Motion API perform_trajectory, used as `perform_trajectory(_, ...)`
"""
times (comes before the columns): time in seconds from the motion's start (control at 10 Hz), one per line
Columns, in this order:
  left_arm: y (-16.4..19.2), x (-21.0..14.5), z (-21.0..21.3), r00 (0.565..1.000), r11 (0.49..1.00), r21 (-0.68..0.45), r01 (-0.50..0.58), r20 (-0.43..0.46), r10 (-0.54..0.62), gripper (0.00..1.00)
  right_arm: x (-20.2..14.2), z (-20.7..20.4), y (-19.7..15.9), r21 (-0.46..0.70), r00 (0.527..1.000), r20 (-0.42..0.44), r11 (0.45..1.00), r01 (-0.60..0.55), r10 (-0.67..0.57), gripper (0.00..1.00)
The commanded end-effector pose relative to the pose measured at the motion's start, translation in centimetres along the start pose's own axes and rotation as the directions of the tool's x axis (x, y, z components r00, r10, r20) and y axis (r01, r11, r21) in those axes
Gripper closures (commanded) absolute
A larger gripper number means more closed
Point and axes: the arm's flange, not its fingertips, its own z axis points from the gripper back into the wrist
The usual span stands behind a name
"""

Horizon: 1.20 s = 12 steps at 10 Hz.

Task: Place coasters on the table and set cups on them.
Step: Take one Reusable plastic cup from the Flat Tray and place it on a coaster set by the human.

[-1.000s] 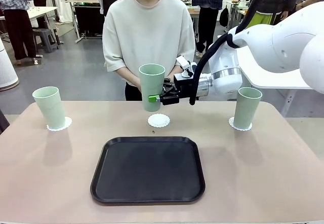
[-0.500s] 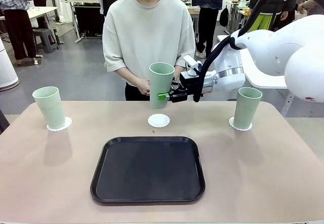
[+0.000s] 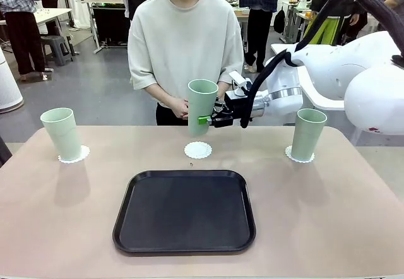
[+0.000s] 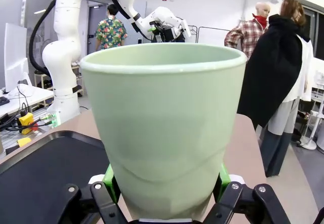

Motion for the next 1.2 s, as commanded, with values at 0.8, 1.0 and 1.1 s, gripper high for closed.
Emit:
perform_trajectory(0.8,-0.3,0.2,0.0,1.000,1.000,0.004,-0.013,0.022,0.012,0.00,0.1,-0.5,-2.1,0.083,0.999,-0.004,0.996,0.034,-0.034,0.17)
perform_trajectory(1.0,-0.3,0.2,0.0,1.000,1.000,0.004,-0.013,0.022,0.012,0.00,-0.5,-0.7,-2.8,0.106,0.998,-0.021,0.993,0.053,-0.051,0.17)
perform_trajectory(1.1,-0.3,0.2,0.0,1.000,1.000,0.004,-0.013,0.022,0.012,0.00,-0.9,-0.9,-3.2,0.121,0.997,-0.044,0.990,0.070,-0.066,0.17)
